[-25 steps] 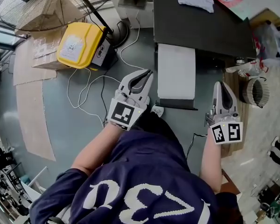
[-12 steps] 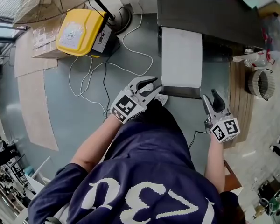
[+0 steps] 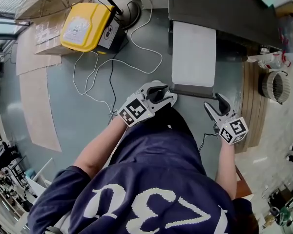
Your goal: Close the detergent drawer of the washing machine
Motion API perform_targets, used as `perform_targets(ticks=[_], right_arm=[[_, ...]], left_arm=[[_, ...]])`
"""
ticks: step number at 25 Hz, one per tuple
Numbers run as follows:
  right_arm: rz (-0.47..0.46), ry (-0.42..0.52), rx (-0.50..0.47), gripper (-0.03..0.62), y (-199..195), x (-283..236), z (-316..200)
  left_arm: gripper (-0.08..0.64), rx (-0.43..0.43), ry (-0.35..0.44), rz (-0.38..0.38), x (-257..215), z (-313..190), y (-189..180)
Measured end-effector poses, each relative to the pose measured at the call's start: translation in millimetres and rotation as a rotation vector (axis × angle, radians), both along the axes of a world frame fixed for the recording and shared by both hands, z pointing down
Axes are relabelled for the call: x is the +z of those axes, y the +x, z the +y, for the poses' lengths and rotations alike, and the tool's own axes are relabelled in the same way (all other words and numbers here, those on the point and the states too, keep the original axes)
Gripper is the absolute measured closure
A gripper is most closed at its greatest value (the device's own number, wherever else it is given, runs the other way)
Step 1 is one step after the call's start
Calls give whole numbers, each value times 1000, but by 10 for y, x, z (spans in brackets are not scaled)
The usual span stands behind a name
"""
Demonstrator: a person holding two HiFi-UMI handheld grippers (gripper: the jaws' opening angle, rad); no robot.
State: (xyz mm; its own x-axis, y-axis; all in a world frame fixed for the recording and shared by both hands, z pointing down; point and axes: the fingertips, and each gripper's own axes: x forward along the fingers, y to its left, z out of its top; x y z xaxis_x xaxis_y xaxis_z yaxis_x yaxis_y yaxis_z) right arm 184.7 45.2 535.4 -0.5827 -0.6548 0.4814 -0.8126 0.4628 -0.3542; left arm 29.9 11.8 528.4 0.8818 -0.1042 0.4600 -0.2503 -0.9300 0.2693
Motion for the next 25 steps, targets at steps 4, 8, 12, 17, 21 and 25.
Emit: perform_targets(ticks=[4,8,12,17,21,25], right_arm=[[24,-5,16,386,38,23,5],[32,-11,11,409,54,29,-18],[44,-9,1,416,46,-5,-13],[43,-3,-11,420,48,-44,-26],[40,14,-5,422,62,-99,-96],[39,25,1,422,79,-128,-217]], left_arm=[[395,-35,-20,-9,100,17,23],[460,-10,-32,4,121,-13,47],[469,31,-1,-14,79,-3,47],[472,36,-3,-13,42,-15,46],[474,26,4,-7,-5,-85,55],[474,-11,7,6,-32,-216,73]])
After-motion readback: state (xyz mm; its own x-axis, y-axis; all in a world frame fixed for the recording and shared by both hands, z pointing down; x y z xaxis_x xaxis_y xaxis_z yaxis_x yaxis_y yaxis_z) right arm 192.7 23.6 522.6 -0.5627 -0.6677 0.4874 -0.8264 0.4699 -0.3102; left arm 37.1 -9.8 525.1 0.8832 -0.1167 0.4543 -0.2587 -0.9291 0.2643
